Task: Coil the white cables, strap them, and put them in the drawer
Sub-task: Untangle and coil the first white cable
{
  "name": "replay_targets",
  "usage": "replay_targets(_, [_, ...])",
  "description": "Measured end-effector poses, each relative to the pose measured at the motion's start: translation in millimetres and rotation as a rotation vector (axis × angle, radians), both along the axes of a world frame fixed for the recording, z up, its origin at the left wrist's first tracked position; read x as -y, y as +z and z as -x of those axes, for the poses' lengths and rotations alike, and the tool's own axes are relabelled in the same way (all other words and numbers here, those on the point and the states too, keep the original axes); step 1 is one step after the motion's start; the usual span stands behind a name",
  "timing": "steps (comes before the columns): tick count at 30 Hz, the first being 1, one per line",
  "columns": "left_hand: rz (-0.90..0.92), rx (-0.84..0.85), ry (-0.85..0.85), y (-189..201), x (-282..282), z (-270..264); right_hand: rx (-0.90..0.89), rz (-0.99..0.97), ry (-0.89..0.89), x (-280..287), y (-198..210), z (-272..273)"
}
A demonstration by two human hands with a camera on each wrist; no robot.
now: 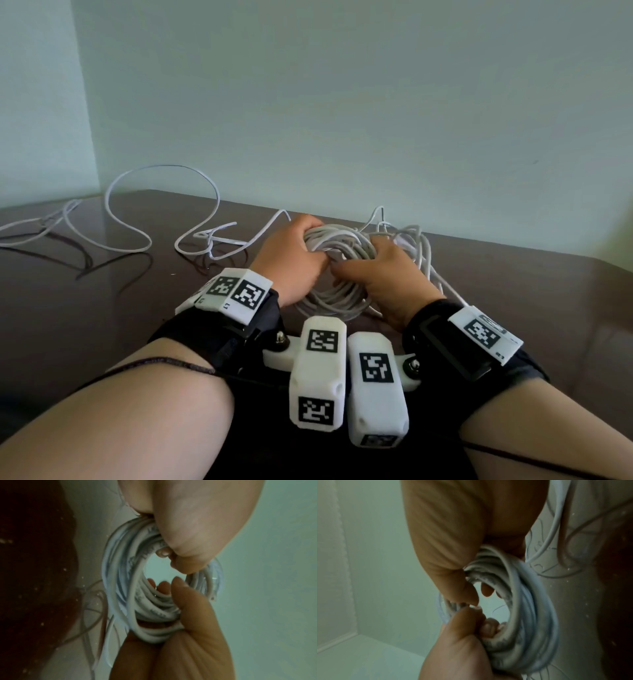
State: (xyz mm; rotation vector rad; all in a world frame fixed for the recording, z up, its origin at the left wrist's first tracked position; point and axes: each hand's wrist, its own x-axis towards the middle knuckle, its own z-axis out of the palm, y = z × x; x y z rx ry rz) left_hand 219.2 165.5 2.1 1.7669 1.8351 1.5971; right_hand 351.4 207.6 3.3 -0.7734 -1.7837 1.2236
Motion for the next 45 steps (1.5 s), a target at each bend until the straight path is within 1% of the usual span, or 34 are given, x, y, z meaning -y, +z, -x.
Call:
replay_targets(1, [0.004, 0.006, -0.009, -1, 1, -2, 0.037, -0.031, -0.019, -2, 1, -1])
replay_targets(2, [-0.005, 0.052, -0.024, -1, 1, -3, 0.058, -0.077, -0.05, -3, 2, -2])
replay_targets(4, [-0.065, 0.258, -0.09, -3, 0, -5, 0.048, -0.156, -0.121, -5, 4, -3])
replay_targets(6, [-0.118, 0.477, -0.198, -4, -1, -8, 0.003, -0.164, -0.197, -6, 6, -2])
replay_targets(7, [-0.098, 0.564, -0.258, -4, -2, -9, -0.037, -0.144, -0.231, -8, 6, -2])
replay_targets(9, [0.004, 0.693, -0.408, -5, -3, -11, -0.102, -0.111, -0.277, -11, 5, -2])
replay_targets(10, [0.048, 0.727, -0.451, -7, -5, -11, -0.108, -0.103, -0.277, -11, 5, 0])
replay_targets(11, [0.063, 0.726, -0.451, -7, -6, -11, -0.1, -0.101, -0.261, -11, 4, 1])
replay_targets(15, [-0.024, 0.64, -0.258, -7, -9, -6, -0.086, -0.11, -0.155, -7, 3, 6])
replay_targets(16, [-0.041, 0.592, -0.215, -7, -9, -3, -0.091, -0.107, -0.136, -6, 3, 6])
replay_targets(19, [-0.016, 0.352, -0.104, -4, -7, 0, -0.097, -0.086, -0.117, -5, 2, 4])
replay_targets(21, [0.058, 0.221, -0.11, -3, -8, 1, -0.145, -0.064, -0.125, -4, 3, 2])
replay_targets(24, [0.135, 0.068, -0.092, -2, -8, 3, -0.144, -0.039, -0.103, -4, 4, 0])
replay_targets(28, [0.211, -0.114, -0.097, 0, -1, 8, -0.018, 0.098, 0.076, -4, 6, -4])
replay_targets(29, [0.223, -0.131, -0.107, 0, 0, 7, 0.026, 0.106, 0.083, -6, 5, -5])
replay_targets(31, [0.205, -0.118, -0.108, -1, 2, 4, 0.108, 0.07, 0.037, -10, 4, -6])
replay_targets(32, [0.181, -0.086, -0.102, -2, 1, 3, 0.127, 0.037, 0.002, -10, 4, -5])
replay_targets(34, [0.106, 0.074, -0.084, -4, -4, 1, 0.09, -0.015, -0.028, -11, 5, -4])
replay_targets(36, [0.0, 0.363, -0.119, -4, -6, -2, -0.012, -0.033, -0.054, -10, 4, -1])
replay_targets(38, [-0.046, 0.637, -0.234, -5, -7, -4, -0.148, -0.001, -0.064, -10, 2, 2])
replay_targets(40, [-0.006, 0.833, -0.379, -6, -5, -7, -0.228, 0.038, -0.058, -9, -1, 5])
replay_targets(42, [0.013, 0.932, -0.481, -6, -4, -6, -0.272, 0.054, -0.047, -9, -2, 7])
replay_targets(45, [-0.017, 0.949, -0.551, -2, -1, -5, -0.322, 0.069, -0.017, -7, -2, 8])
